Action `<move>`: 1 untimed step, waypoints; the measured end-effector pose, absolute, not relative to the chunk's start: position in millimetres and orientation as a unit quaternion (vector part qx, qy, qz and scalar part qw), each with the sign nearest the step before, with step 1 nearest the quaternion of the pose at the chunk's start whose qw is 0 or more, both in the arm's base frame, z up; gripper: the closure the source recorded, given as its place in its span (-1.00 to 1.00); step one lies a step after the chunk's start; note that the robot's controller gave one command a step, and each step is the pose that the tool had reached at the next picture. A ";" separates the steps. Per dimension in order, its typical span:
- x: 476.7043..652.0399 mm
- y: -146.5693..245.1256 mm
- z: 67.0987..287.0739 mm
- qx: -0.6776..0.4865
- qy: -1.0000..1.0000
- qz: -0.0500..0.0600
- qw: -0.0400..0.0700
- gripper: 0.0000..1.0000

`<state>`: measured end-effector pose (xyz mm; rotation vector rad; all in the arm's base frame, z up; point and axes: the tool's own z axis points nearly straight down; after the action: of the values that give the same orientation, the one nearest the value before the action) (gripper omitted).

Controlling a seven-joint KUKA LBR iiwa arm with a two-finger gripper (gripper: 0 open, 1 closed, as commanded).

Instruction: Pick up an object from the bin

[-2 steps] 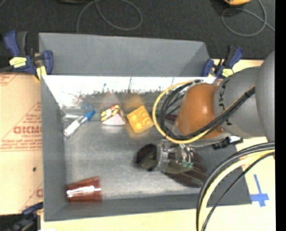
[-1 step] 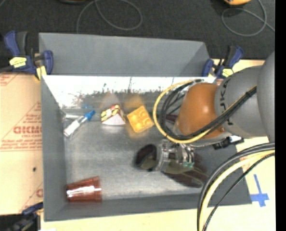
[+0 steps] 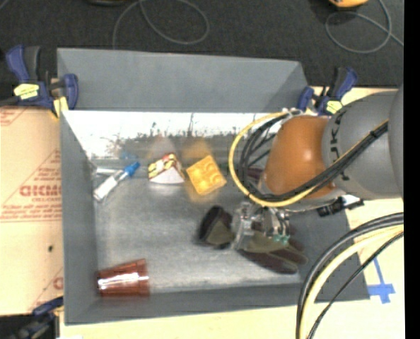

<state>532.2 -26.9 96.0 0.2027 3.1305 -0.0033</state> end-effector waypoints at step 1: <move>533.8 -27.0 116.3 0.065 0.998 -0.001 0.005 1.00</move>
Offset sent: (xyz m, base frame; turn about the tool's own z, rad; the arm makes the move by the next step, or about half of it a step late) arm 0.0001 0.0000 0.0100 0.0000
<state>533.8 -27.0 116.3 0.2022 3.1244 -0.0028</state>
